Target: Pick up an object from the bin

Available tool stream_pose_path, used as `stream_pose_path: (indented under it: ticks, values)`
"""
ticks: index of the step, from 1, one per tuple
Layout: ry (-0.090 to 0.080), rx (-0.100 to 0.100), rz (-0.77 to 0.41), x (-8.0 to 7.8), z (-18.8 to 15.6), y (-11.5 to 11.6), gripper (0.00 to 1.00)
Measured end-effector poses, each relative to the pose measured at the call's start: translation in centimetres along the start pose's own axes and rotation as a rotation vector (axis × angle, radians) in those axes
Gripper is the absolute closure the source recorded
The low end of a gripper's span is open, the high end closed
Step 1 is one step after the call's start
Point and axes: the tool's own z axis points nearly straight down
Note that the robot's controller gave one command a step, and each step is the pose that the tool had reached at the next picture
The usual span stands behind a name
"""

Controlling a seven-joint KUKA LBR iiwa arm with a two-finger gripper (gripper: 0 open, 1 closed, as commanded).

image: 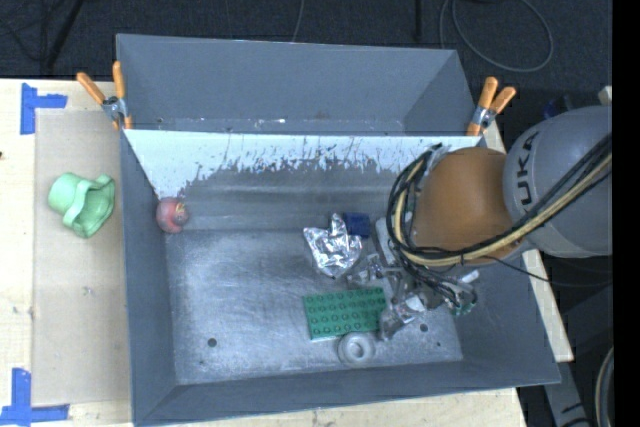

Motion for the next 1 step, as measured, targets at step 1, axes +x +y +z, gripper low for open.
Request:
stream_pose_path:
  ticks: [1]
  values:
    - [0.008,-0.002,-0.003,-0.3,-5.53,-0.02,1.0]
